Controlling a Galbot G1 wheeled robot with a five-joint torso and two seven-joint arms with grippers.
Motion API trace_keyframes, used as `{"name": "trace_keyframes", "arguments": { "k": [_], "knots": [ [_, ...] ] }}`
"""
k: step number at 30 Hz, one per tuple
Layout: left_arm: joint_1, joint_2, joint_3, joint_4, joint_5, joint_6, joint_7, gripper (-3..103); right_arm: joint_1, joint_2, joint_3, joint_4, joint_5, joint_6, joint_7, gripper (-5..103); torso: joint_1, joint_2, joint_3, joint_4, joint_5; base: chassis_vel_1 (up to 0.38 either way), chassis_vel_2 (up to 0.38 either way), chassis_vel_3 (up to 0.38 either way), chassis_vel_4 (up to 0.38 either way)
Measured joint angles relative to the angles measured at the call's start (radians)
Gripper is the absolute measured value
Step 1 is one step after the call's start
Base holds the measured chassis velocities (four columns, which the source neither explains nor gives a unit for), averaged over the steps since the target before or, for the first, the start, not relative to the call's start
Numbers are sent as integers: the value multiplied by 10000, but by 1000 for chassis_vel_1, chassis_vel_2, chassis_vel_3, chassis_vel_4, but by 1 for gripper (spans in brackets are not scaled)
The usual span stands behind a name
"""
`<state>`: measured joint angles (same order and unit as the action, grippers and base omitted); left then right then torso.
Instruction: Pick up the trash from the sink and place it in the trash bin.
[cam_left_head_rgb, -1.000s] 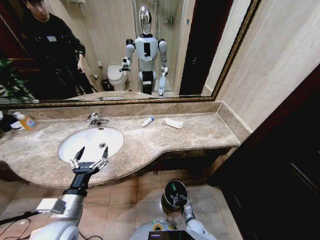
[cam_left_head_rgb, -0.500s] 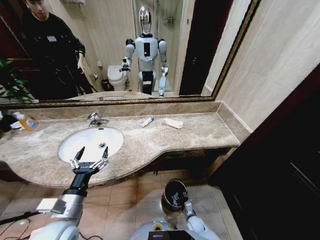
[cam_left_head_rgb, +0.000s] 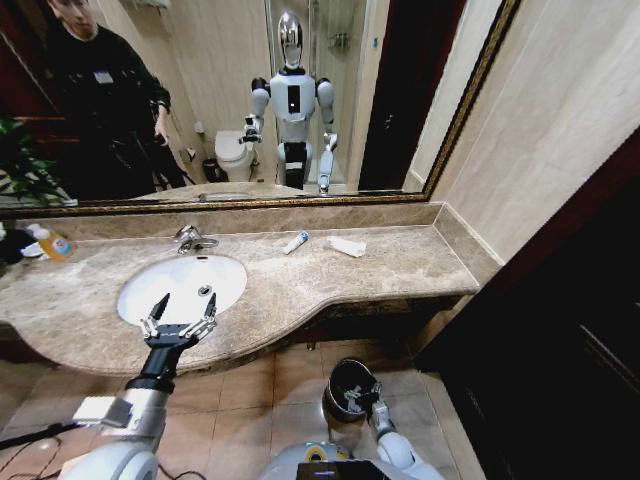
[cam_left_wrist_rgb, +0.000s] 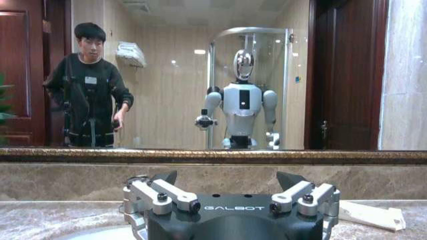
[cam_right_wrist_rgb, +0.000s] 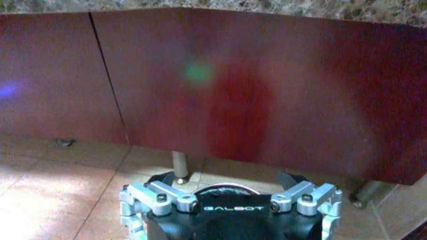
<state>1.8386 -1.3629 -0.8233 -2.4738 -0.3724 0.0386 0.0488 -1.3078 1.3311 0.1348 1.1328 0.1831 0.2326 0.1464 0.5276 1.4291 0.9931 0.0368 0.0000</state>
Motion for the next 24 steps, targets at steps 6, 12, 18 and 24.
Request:
{"name": "trace_keyframes", "arguments": {
  "k": [6, 12, 18, 24],
  "knots": [
    [0, 0, 0, 0, 0, 0, 0, 100, -100, 24, -10, 87, 1, 29, 64, 100, 0, 0, 0, 0, 0, 0, 0, 0, 0],
    [0, 0, 0, 0, 0, 0, 0, 100, -152, 39, -12, 125, 12, 45, 113, 100, 0, 0, 0, 0, 0, 0, 0, 0, 0],
    [0, 0, 0, 0, 0, 0, 0, 100, -407, -203, -6, 1017, 504, -32, 155, 100, 0, 0, 0, 0, 1, 0, 0, 0, 0],
    [0, 0, 0, 0, 0, 0, 0, 100, -1118, -676, 220, 3446, 1716, -785, 466, 100, 0, 0, 0, 0, 0, 0, 0, 0, 0]
  ]
}}
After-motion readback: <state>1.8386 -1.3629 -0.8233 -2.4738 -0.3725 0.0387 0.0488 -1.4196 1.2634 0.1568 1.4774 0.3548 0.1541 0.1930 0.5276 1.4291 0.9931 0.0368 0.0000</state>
